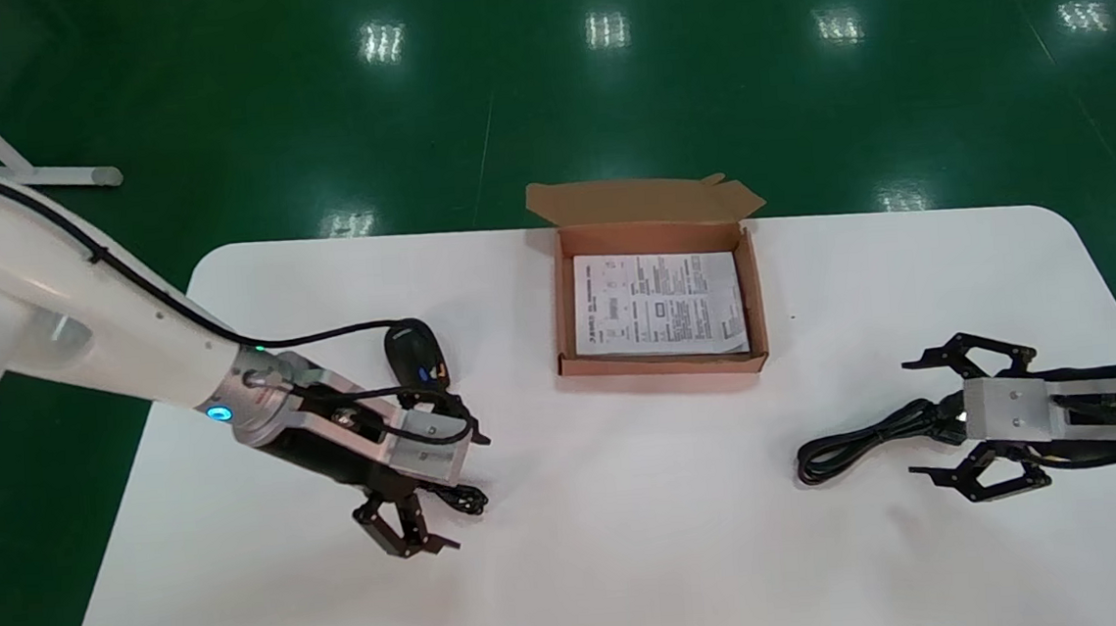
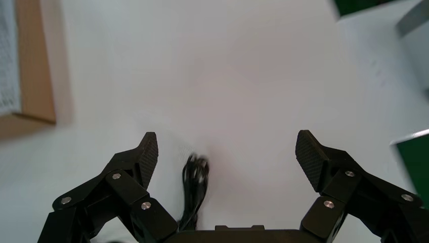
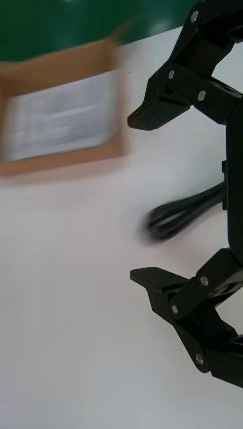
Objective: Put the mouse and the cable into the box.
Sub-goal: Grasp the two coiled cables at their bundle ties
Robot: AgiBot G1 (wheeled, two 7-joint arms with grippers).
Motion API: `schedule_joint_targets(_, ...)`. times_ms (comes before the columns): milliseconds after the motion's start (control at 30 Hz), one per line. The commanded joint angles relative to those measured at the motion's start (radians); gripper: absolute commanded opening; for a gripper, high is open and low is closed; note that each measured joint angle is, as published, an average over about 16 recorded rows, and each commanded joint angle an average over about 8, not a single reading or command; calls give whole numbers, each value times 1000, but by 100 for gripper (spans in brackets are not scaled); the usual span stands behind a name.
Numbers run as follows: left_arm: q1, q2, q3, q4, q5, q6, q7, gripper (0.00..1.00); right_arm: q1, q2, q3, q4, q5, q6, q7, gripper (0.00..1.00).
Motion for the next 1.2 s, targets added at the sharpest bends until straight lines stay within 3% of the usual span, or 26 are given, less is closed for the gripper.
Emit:
schedule_joint_targets(33,-28,81,37,146,49,-22,91,100,41,-24,-25,-94,-75,54,-72,100)
schedule_joint_targets(200,-56,171,56,364,89,-95,249,100,113,-79,-59,-258,-153,119,-192,100)
schedule_joint_targets(400,-66,206,72,505,117,-145,363,100,158,-140,-80,-401,-192,174,-286,100)
schedule_joint_targets(933,-54,217,72,601,119,-225,452,100,190,-228,-81,-559,-198,288,-355,100)
schedule_joint_targets(967,-54,217,71,603,118,-231,453,100,191,-230,-82,-563,-199,290,-357,94)
schedule_joint_targets(1000,-53,218,70,605,117,-237,454,91,192,-231,-82,-566,-200,291,-358,81)
schedule_joint_targets(1200,-52,219,68,610,114,-253,456,16,194,-234,-83,-573,-201,295,-360,6)
